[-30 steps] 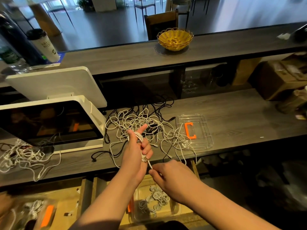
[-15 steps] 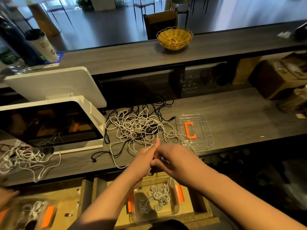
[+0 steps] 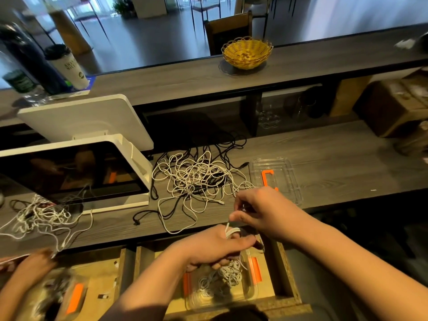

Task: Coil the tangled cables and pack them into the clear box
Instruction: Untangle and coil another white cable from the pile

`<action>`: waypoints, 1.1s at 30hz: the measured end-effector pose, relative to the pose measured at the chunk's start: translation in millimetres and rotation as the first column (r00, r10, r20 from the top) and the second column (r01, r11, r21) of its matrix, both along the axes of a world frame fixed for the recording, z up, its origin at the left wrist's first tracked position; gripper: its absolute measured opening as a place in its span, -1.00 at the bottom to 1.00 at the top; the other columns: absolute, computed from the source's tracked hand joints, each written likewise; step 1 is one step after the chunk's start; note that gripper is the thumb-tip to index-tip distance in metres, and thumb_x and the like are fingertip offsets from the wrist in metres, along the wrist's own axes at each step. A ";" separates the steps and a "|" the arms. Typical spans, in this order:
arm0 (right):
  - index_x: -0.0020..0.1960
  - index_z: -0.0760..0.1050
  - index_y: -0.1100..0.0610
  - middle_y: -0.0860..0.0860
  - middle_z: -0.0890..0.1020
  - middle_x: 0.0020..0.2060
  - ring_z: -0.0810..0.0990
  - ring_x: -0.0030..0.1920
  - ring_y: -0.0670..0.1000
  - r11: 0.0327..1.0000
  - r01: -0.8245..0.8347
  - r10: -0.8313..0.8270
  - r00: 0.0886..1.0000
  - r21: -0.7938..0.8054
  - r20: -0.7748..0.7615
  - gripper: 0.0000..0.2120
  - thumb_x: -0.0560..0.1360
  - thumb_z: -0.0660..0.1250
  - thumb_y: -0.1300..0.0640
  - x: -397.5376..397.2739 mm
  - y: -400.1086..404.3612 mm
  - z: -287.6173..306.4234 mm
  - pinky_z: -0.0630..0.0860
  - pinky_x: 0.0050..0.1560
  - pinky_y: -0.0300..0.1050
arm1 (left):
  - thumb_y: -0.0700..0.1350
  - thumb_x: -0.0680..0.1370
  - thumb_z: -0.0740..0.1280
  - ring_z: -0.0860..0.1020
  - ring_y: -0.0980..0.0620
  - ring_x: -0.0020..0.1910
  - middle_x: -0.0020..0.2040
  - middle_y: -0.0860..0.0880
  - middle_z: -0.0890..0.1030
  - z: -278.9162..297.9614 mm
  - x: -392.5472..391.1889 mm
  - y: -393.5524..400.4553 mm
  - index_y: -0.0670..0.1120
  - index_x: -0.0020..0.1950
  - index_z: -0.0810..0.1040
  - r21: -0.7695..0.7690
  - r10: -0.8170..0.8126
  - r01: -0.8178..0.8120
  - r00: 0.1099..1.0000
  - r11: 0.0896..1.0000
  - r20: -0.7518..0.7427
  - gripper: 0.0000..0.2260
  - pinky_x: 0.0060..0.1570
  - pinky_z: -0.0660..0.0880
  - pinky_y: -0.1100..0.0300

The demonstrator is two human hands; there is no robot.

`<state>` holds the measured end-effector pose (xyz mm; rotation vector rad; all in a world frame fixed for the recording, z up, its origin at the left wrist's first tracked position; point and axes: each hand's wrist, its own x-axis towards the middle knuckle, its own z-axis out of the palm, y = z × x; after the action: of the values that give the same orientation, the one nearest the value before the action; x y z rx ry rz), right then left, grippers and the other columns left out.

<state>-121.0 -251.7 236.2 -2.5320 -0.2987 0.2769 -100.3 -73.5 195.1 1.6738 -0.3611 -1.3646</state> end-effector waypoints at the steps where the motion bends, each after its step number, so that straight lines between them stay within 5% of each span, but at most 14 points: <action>1: 0.00 0.56 0.05 -0.07 0.61 -0.16 0.54 -0.16 -0.08 1.000 -0.005 0.005 1.000 -0.001 0.005 -0.79 0.54 0.37 -0.09 -0.2 -1.2 -0.2 0.53 -0.10 -0.08 | 0.37 0.46 0.32 0.30 0.15 -0.45 -0.40 0.09 0.41 2.1 -2.1 -0.1 -0.04 -0.10 0.62 0.015 -0.012 0.012 1.000 1.000 0.004 -0.53 -0.47 0.27 0.32; 6: 0.02 0.57 0.05 -0.10 0.59 -0.20 0.49 -0.24 -0.17 1.000 0.017 -0.017 1.000 0.023 0.002 -0.82 0.57 0.34 -0.06 -3.2 -5.6 -3.2 0.46 -0.19 -0.21 | 0.30 0.60 0.18 0.30 0.15 -0.45 -0.39 0.08 0.40 4.6 -3.4 -0.1 0.00 -0.23 0.46 0.045 0.045 -0.049 0.996 0.998 0.079 -0.58 -0.41 0.27 0.28; 12: 0.04 0.57 0.02 -0.16 0.51 -0.30 0.46 -0.30 -0.21 0.991 0.128 -0.128 0.992 0.032 0.014 -0.81 0.60 0.28 -0.06 -8.1 -19.0 -3.4 0.30 -0.30 -0.34 | 0.22 0.59 0.14 0.39 0.10 -0.42 -0.32 0.01 0.50 3.4 -4.4 -4.7 -0.04 0.20 0.58 -0.088 0.280 -0.278 0.960 0.957 0.020 -0.58 -0.34 0.37 0.21; 18: -0.04 0.55 -0.02 -0.08 0.60 -0.24 0.53 -0.24 -0.15 0.969 0.210 -0.208 0.978 0.133 -0.030 -0.84 0.61 0.26 -0.06 -23.2 -23.5 -7.0 0.46 -0.24 -0.21 | 0.25 0.56 0.11 0.60 0.01 -0.27 -0.20 -0.07 0.65 0.4 -16.0 -16.6 -0.05 0.23 0.53 -0.186 0.436 -0.416 0.897 0.890 0.078 -0.53 -0.12 0.58 0.10; 26: -0.16 0.53 0.05 -0.04 0.58 -0.33 0.53 -0.30 -0.07 0.939 0.300 -0.296 0.954 0.169 -0.047 -0.74 0.60 0.26 -0.08 -35.4 -13.6 -17.6 0.51 -0.22 -0.05 | 0.25 0.62 0.04 0.65 0.00 -0.21 -0.11 -0.09 0.71 0.2 -26.9 -21.3 0.05 0.28 0.58 -0.169 0.524 -0.503 0.844 0.848 0.113 -0.53 -0.11 0.59 0.19; 29: -0.08 0.58 0.03 -0.04 0.62 -0.29 0.58 -0.26 -0.07 0.937 0.283 -0.271 0.959 0.206 -0.083 -0.75 0.62 0.23 -0.06 -39.4 -7.0 -22.0 0.55 -0.15 0.00 | 0.25 0.64 0.04 0.65 0.02 -0.01 0.05 -0.04 0.71 1.9 -31.1 -24.4 0.21 0.24 0.63 -0.257 0.620 -0.596 0.784 0.761 0.021 -0.58 0.08 0.56 0.13; 31: 0.02 0.61 -0.01 -0.04 0.65 -0.25 0.60 -0.23 -0.06 0.939 0.251 -0.235 0.967 0.237 -0.094 -0.76 0.64 0.19 -0.06 -43.0 0.3 -24.6 0.55 -0.15 -0.01 | 0.26 0.62 0.04 0.63 -0.01 0.17 0.13 -0.09 0.70 4.2 -33.4 -26.5 0.17 0.23 0.65 -0.307 0.685 -0.676 0.722 0.670 -0.093 -0.55 0.21 0.51 0.06; 33: 0.09 0.59 -0.06 -0.03 0.66 -0.23 0.61 -0.22 -0.04 0.937 0.227 -0.206 0.973 0.265 -0.102 -0.78 0.65 0.17 -0.05 -47.1 6.7 -28.7 0.51 -0.15 -0.03 | 0.24 0.62 0.02 0.64 -0.02 0.14 0.07 -0.12 0.69 8.1 -34.2 -29.2 0.08 0.24 0.65 -0.350 0.732 -0.741 0.655 0.574 -0.187 -0.51 0.14 0.52 0.10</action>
<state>-168.1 -245.0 207.5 -2.2486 -0.0239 0.2236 -134.5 -102.7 203.2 1.2228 0.0971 -0.6036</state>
